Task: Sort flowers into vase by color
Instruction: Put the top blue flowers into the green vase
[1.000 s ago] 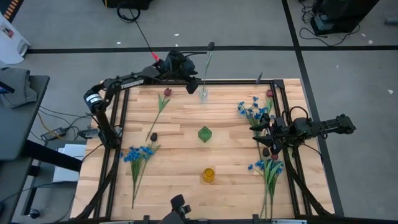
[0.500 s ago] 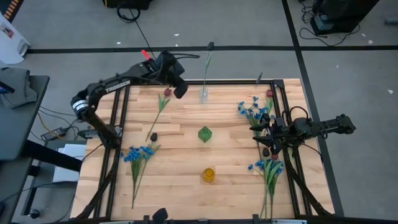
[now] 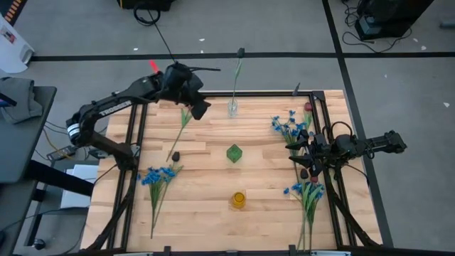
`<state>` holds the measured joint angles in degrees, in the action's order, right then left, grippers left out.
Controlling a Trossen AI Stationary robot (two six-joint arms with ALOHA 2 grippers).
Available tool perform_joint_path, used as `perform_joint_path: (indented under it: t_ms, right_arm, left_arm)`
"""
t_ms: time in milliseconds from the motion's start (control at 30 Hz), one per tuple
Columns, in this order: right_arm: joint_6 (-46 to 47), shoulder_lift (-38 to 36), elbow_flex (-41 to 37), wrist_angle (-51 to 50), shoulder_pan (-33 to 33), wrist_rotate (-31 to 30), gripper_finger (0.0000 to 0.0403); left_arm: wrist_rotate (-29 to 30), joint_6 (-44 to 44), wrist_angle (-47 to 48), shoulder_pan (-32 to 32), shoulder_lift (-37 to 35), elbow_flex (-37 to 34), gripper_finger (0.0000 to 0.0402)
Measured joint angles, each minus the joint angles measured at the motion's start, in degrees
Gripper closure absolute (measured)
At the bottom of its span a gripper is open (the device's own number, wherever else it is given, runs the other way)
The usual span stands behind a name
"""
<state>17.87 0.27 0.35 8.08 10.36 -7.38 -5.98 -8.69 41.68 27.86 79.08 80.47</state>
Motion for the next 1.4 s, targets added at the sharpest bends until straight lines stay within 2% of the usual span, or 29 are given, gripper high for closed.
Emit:
perform_joint_path:
  t_ms: [267,433,633,833,1167,1400]
  right_arm:
    - [0.0,0.0,0.0,0.0,0.0,0.0,0.0153]
    - [0.0,0.0,0.0,0.0,0.0,0.0,0.0153]
    - [0.0,0.0,0.0,0.0,0.0,0.0,0.0153]
    - [0.0,0.0,0.0,0.0,0.0,0.0,0.0153]
    - [0.0,0.0,0.0,0.0,0.0,-0.5,0.0153]
    - [0.6,0.0,0.0,0.4,0.0,-0.5,0.0153]
  left_arm:
    - [9.0,-5.6,2.1,-7.1,-6.3,-0.1,0.0192]
    - [16.8,-9.8,1.7,-13.0,-9.1,-0.8,0.0192]
    - [22.9,-14.3,-5.2,-21.0,-16.3,-9.6,0.0192]
    - [23.5,-16.6,-19.4,-24.8,-25.0,-22.5,0.0192]
    - [21.1,-21.2,-34.5,-30.2,-40.7,-45.0,0.0192]
    - [18.1,-23.5,-38.7,-32.1,-48.1,-54.7,0.0193]
